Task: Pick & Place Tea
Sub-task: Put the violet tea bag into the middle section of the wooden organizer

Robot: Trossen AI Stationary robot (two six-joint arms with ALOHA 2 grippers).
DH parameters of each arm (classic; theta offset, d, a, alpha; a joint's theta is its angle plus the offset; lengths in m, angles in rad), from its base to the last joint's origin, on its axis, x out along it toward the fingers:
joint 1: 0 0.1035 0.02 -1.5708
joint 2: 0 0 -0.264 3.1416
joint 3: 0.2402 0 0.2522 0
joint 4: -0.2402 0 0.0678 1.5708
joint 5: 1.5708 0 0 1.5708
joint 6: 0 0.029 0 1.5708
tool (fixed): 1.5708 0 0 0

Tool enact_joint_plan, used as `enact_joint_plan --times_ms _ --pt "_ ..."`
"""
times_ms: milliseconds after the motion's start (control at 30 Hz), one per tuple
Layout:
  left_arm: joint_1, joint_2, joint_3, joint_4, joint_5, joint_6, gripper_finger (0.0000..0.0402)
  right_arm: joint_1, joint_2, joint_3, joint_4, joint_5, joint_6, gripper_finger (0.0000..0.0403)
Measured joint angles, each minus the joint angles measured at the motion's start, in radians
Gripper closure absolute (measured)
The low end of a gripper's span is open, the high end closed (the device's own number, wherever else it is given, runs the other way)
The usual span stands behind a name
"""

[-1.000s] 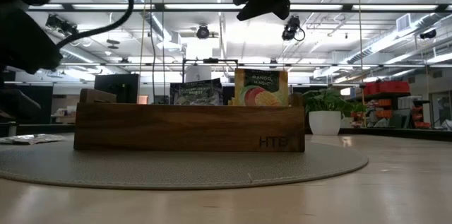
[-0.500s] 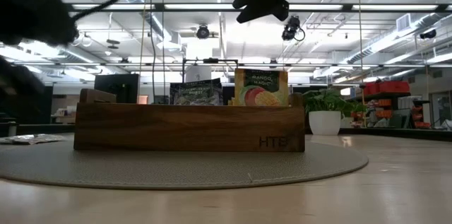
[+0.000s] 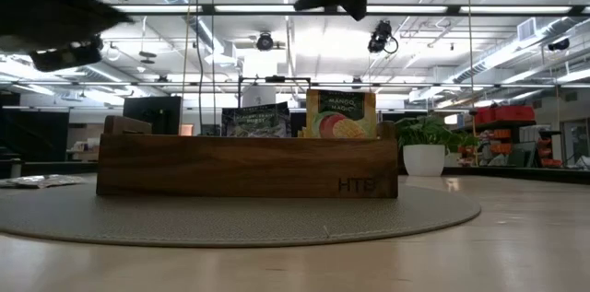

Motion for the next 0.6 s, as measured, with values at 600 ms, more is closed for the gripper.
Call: enact_joint_plan --times_ms 600 --pt "0.217 -0.053 0.000 0.172 -0.260 0.033 0.0400 -0.061 -0.006 0.000 0.128 -0.187 0.411 0.0221"
